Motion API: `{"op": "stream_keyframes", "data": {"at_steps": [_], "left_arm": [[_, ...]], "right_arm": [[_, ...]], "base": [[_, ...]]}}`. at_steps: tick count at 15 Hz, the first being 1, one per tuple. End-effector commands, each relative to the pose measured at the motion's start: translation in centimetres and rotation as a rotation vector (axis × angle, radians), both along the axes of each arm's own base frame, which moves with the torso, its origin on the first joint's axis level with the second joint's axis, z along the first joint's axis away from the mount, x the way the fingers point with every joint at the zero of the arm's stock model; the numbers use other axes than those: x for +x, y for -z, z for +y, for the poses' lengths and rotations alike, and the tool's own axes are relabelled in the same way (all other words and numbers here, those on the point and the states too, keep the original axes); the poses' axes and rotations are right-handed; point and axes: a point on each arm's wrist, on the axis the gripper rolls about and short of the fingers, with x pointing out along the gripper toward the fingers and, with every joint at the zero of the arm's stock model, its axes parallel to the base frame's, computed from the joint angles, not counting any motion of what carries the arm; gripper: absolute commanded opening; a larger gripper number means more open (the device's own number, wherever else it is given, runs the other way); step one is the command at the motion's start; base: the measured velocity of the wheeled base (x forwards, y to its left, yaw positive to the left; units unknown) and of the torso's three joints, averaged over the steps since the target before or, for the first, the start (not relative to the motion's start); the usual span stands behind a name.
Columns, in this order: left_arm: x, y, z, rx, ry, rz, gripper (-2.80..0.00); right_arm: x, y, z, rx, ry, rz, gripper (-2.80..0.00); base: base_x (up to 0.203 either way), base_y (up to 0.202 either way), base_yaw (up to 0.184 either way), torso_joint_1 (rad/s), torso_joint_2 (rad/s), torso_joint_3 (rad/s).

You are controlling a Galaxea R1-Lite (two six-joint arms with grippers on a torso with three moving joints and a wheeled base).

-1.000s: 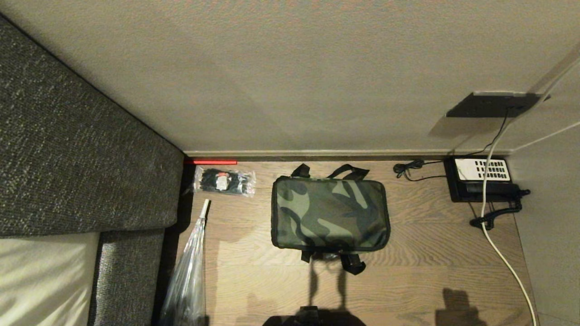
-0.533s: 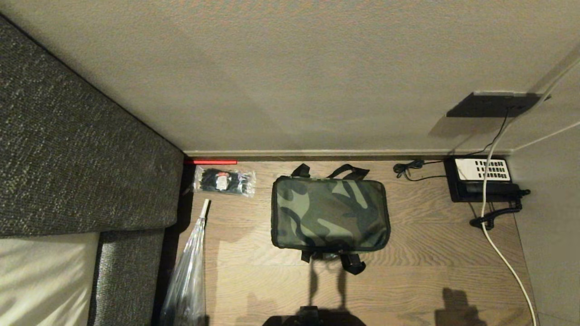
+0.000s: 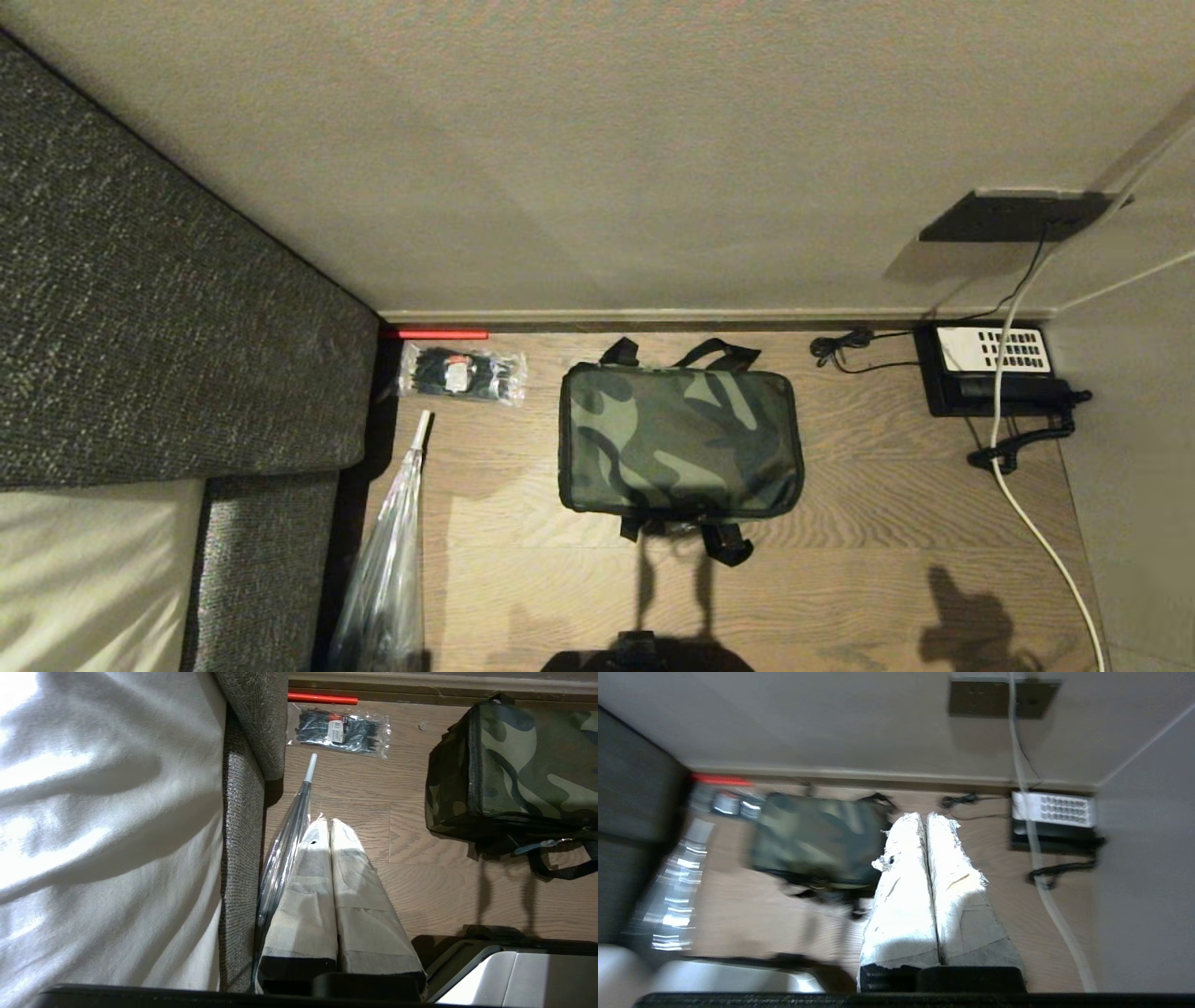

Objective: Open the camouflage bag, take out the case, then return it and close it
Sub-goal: Open the top of the storage box

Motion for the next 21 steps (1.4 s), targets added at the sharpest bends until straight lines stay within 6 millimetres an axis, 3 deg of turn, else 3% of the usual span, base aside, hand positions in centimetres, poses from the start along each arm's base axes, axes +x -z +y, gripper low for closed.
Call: {"op": "stream_keyframes", "data": {"at_steps": [1,2,4,6,8,10,13,16,21], "left_arm": [[0.0,0.1,0.0,-0.001,-0.002,0.001,-2.8],[0.0,0.1,0.0,-0.001,-0.001,0.0,-2.8],[0.0,0.1,0.0,-0.001,-0.002,0.001,-2.8],[0.0,0.0,0.0,-0.001,0.0,-0.001,-2.8],[0.0,0.1,0.0,-0.001,-0.002,0.001,-2.8],[0.0,0.0,0.0,-0.001,-0.002,0.0,-2.8],[0.0,0.1,0.0,-0.001,0.0,0.001,-2.8],[0.0,0.0,0.0,-0.001,-0.002,-0.001,-2.8],[0.0,0.1,0.0,-0.001,-0.002,0.0,-2.8]], "right_arm": [[3.9,-5.1,-0.3,0.075,-0.072,0.244,-2.8],[6.6,-5.6,-0.3,0.101,-0.108,0.375,-2.8],[10.6,-4.7,0.0,0.123,-0.155,0.54,-2.8],[16.3,-1.3,0.9,0.132,-0.179,0.672,-2.8],[21.6,1.4,1.9,0.141,-0.198,0.668,-2.8],[25.6,5.0,2.7,0.158,-0.202,0.778,-2.8],[30.4,9.3,3.8,0.221,-0.195,0.906,-2.8],[35.6,12.2,4.5,0.324,-0.181,0.851,-2.8],[40.7,18.8,5.1,0.216,-0.124,0.875,-2.8]], "base": [[0.0,0.0,0.0,0.0,0.0,0.0],[0.0,0.0,0.0,0.0,0.0,0.0],[0.0,0.0,0.0,0.0,0.0,0.0],[0.0,0.0,0.0,0.0,0.0,0.0],[0.0,0.0,0.0,0.0,0.0,0.0],[0.0,0.0,0.0,0.0,0.0,0.0],[0.0,0.0,0.0,0.0,0.0,0.0],[0.0,0.0,0.0,0.0,0.0,0.0],[0.0,0.0,0.0,0.0,0.0,0.0]]}}
